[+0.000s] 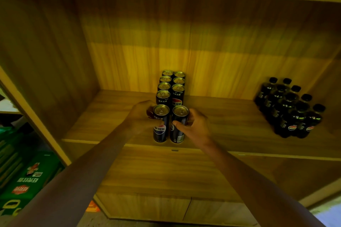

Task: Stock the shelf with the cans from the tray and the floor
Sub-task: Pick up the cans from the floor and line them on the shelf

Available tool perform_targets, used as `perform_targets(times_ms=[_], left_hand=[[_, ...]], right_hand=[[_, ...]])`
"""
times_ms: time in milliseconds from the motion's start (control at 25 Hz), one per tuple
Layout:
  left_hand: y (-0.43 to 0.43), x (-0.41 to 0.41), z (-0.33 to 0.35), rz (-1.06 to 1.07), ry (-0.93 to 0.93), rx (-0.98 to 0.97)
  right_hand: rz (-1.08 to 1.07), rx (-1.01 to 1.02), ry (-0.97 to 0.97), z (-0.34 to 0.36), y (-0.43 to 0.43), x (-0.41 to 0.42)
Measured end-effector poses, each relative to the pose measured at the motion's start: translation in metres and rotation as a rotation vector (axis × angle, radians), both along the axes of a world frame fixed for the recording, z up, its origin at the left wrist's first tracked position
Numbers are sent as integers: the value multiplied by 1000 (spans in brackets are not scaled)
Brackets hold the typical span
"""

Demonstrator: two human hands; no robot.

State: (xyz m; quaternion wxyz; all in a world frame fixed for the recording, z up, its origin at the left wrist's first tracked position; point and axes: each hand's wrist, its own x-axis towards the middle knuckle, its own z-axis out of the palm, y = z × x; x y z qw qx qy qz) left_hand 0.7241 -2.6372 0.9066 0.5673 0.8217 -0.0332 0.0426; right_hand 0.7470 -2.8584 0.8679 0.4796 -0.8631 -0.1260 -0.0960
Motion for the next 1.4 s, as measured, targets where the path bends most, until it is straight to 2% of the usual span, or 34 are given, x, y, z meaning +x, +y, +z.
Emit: perform_targets(times_ms=[320, 480, 1240, 1320, 1400], left_hand=[[-13, 13, -2, 180, -48, 202], [-14, 16, -2, 215, -45, 220], [-14, 19, 5, 196, -28, 296], [-13, 17, 7, 185, -21, 345], [-10, 12, 11, 175, -5, 475]], right_hand=[[48, -50, 37, 14, 9, 35], [77, -64, 37, 16, 11, 52], [112, -97, 58, 25, 14, 60], [124, -132, 71, 29, 13, 57], [135, -187, 68, 32, 11, 53]])
